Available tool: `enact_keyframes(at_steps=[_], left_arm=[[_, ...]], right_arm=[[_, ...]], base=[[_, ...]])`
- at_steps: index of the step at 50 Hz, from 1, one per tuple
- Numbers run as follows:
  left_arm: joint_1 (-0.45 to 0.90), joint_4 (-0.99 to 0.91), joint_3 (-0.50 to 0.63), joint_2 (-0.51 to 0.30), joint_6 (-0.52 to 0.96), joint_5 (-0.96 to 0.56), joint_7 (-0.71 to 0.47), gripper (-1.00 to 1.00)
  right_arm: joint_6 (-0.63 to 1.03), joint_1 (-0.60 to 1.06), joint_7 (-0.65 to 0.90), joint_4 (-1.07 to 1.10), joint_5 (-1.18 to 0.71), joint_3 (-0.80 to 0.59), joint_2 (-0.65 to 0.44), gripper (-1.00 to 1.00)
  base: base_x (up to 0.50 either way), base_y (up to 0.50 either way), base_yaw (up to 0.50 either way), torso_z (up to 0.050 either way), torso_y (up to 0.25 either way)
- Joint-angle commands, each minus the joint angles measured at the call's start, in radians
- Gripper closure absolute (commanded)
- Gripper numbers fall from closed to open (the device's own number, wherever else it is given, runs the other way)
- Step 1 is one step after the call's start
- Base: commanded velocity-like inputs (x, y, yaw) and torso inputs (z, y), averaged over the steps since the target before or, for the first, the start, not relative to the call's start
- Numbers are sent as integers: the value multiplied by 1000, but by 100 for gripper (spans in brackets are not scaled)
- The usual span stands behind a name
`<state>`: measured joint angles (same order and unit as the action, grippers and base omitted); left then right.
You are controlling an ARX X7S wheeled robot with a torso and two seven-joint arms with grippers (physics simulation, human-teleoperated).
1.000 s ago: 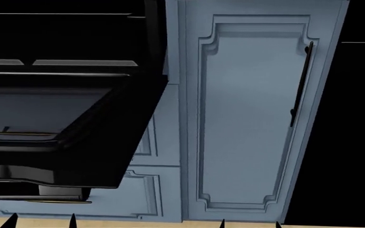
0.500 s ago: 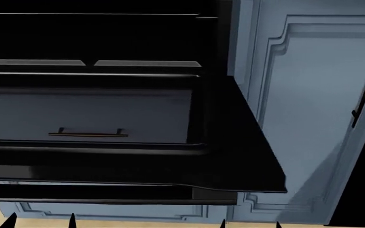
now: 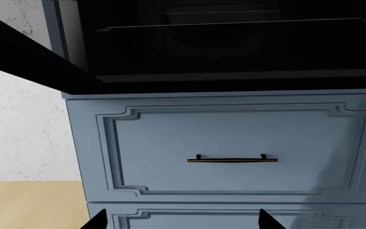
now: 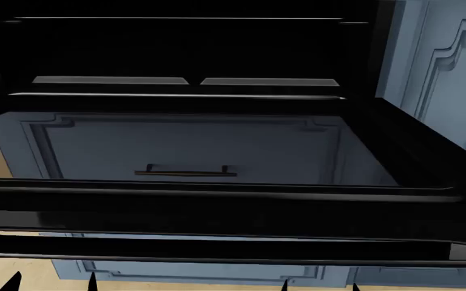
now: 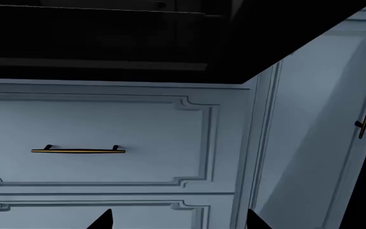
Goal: Close the oven door
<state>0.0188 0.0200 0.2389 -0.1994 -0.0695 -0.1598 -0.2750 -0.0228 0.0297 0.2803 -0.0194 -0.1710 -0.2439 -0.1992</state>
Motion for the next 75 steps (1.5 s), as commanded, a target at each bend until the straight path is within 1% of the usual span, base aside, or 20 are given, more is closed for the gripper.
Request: enact_keyframes(at_steps=[1,12,24,64,68,70,75], left_arm=[[0,-5,8,-4,3,0,-7,-100],[-1,-6,8,-8,1,-7,-15,-100],[0,-7,13,-12,0,-12,-19,-100],[6,3,29,-23,-11,-25,-31,-100],[5,-2,29,-25,-7,-32,-31,-100],[3,-8,30,-27,-6,-30,-34,-100],[-7,-17,25,-31,-36,-36,-33,-100]], right_arm=[[-1,-1,4,6,-8,-4,-4,-100],[-1,6,6,-10,-7,-13,-7,-100],[5,2,19,5,-19,-9,-10,-100],[-17,4,32,-4,-25,-27,-23,-100],[-8,4,38,4,-20,-32,-24,-100],[-28,-1,34,12,-22,-32,-26,-100],[-29,0,43,10,-11,-37,-27,-100]], base=[[0,465,0,0,0],[0,377,0,0,0],[0,0,0,0,0],[318,0,0,0,0],[227,0,0,0,0],[94,0,0,0,0],[0,0,0,0,0]])
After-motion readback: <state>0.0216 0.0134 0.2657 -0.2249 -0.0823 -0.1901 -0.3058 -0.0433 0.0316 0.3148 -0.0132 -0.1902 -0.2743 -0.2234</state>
